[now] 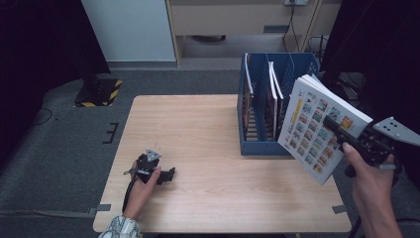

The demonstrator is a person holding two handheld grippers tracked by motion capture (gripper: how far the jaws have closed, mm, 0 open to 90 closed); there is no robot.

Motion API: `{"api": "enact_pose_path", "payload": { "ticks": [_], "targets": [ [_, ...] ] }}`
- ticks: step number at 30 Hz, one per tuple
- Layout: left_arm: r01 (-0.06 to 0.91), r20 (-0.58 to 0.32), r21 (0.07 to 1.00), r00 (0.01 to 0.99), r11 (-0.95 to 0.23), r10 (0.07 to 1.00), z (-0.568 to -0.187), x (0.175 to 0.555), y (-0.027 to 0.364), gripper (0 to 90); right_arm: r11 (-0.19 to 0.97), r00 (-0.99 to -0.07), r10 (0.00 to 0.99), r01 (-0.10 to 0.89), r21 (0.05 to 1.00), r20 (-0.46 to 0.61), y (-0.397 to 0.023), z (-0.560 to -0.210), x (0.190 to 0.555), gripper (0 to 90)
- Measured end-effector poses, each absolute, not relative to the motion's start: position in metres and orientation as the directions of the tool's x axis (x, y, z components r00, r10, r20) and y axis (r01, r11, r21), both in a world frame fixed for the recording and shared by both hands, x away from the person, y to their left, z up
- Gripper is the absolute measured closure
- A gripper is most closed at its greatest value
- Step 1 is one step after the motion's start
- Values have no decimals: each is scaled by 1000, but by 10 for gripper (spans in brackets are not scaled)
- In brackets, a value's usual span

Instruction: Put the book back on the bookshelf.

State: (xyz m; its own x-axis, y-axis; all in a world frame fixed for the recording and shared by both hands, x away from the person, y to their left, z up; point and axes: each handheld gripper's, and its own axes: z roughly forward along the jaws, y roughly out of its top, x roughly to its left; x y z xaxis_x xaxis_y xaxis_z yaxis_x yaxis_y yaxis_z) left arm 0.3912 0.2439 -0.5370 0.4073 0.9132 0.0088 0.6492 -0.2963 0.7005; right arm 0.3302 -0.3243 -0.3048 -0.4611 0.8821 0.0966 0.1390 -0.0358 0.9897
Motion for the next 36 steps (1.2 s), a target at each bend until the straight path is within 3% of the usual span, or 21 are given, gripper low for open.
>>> {"api": "enact_pose_path", "payload": {
  "ticks": [13, 36],
  "targets": [
    [650, 9, 700, 406, -296, 914, -537, 391, 244, 8, -4, -375, 925, 145, 989, 59, -321, -286, 350, 738],
    [650, 9, 700, 407, -296, 914, -537, 391, 244, 7, -45, -190, 979, 162, 986, 76, -319, -291, 421, 737]
  ]
}}
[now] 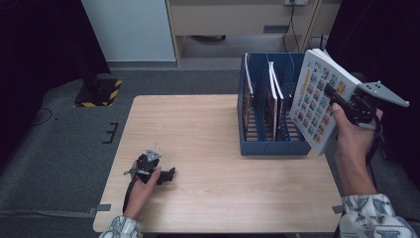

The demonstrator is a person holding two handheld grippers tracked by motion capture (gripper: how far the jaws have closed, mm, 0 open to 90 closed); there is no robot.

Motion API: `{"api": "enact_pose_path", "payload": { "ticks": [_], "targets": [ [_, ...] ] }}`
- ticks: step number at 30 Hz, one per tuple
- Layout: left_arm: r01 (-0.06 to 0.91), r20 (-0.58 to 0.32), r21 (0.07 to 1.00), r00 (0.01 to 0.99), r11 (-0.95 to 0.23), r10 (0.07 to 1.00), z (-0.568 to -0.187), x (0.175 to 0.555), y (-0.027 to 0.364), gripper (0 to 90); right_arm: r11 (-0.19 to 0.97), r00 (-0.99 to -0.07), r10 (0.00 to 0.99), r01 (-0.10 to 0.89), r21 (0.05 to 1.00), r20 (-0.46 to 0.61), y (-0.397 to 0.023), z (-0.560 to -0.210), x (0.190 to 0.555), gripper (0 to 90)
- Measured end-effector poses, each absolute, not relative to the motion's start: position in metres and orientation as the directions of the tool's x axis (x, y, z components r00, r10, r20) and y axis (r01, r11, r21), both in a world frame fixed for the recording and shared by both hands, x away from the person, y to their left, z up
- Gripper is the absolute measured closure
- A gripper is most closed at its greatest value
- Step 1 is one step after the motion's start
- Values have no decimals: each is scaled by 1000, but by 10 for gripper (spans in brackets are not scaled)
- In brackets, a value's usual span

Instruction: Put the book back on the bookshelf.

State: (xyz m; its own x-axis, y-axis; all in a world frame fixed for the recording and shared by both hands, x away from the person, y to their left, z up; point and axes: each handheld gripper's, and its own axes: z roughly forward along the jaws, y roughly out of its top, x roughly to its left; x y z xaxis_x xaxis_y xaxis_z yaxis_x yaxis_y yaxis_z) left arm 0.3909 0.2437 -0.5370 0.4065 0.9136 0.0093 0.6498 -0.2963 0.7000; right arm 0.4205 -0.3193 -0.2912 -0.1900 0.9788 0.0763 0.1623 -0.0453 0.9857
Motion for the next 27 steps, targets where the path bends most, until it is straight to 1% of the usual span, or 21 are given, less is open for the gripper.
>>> {"api": "enact_pose_path", "payload": {
  "ticks": [16, 20, 27],
  "targets": [
    [650, 9, 700, 406, -296, 914, -537, 391, 243, 3, -72, -131, 987, 187, 980, 98, -311, -303, 459, 737],
    [650, 9, 700, 407, -296, 914, -537, 391, 243, 3, -86, -119, 987, 197, 977, 111, -311, -307, 465, 738],
    [650, 9, 700, 407, -296, 914, -537, 391, 243, 3, -77, -114, 988, 205, 976, 102, -312, -310, 471, 737]
  ]
}}
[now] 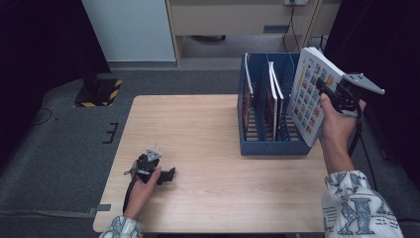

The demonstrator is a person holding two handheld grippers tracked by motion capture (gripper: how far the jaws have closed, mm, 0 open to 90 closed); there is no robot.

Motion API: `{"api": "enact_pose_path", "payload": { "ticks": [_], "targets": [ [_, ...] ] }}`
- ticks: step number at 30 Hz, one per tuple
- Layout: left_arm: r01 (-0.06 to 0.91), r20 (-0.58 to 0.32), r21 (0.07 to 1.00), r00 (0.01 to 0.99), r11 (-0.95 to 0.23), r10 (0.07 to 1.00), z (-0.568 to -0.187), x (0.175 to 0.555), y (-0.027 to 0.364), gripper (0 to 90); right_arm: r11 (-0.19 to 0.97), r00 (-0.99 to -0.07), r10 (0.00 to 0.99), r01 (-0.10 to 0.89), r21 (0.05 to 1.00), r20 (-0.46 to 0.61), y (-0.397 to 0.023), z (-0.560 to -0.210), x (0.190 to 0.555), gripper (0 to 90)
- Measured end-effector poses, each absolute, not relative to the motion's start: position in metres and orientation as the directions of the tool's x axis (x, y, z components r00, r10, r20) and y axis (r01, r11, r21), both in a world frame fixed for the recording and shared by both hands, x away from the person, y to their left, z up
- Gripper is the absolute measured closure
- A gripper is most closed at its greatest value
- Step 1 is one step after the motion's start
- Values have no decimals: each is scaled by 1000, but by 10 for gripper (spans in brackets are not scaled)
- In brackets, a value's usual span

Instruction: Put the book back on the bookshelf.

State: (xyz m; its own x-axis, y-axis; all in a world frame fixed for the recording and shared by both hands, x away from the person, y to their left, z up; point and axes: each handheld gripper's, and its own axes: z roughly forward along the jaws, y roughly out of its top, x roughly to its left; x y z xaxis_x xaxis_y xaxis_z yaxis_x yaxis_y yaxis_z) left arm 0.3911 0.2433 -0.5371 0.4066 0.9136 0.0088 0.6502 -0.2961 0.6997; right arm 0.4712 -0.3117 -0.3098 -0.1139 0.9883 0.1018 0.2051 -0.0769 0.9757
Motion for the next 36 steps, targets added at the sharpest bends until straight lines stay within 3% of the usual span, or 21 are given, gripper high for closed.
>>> {"api": "enact_pose_path", "payload": {
  "ticks": [36],
  "targets": [
    [651, 9, 700, 404, -294, 915, -537, 391, 243, 3, -60, -125, 989, 157, 986, 80, -301, -326, 507, 735]
  ]
}}
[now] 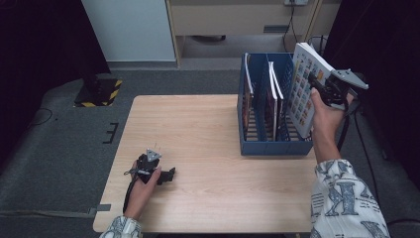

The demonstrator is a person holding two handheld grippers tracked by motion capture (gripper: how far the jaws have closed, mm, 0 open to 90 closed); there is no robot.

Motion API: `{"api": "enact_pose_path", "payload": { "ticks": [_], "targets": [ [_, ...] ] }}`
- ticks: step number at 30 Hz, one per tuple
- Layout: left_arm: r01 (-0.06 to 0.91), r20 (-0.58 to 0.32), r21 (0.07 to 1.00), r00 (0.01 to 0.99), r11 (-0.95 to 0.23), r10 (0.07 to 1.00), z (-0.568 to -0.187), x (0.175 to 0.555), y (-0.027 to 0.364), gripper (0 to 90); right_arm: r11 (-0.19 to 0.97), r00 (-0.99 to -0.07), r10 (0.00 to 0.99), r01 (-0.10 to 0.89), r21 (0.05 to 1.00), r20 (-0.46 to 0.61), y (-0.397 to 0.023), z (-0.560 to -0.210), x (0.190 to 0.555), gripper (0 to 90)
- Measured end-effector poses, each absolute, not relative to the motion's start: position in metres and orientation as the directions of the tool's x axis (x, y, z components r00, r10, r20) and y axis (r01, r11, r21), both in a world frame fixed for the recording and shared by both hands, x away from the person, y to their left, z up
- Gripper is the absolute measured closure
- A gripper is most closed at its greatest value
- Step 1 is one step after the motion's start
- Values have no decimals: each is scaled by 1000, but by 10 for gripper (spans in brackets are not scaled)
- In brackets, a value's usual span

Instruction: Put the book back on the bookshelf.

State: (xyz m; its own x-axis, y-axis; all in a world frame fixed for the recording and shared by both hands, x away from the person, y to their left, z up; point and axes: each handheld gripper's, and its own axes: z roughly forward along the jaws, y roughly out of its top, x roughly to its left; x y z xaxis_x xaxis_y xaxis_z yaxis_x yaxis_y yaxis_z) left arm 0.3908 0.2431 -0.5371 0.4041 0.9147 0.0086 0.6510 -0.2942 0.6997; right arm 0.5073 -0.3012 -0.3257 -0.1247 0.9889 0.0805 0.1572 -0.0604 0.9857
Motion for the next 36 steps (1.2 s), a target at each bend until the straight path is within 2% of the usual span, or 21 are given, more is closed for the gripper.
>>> {"api": "enact_pose_path", "payload": {
  "ticks": [9, 24, 36],
  "targets": [
    [652, 10, 699, 401, -293, 916, -537, 390, 243, 3, -58, -125, 989, 138, 989, 75, -298, -342, 512, 734],
    [652, 9, 700, 402, -293, 916, -537, 390, 243, 3, -75, -113, 989, 162, 984, 94, -296, -379, 515, 734],
    [652, 9, 700, 402, -293, 915, -537, 390, 243, 2, -74, -121, 988, 181, 981, 97, -293, -391, 513, 734]
  ]
}}
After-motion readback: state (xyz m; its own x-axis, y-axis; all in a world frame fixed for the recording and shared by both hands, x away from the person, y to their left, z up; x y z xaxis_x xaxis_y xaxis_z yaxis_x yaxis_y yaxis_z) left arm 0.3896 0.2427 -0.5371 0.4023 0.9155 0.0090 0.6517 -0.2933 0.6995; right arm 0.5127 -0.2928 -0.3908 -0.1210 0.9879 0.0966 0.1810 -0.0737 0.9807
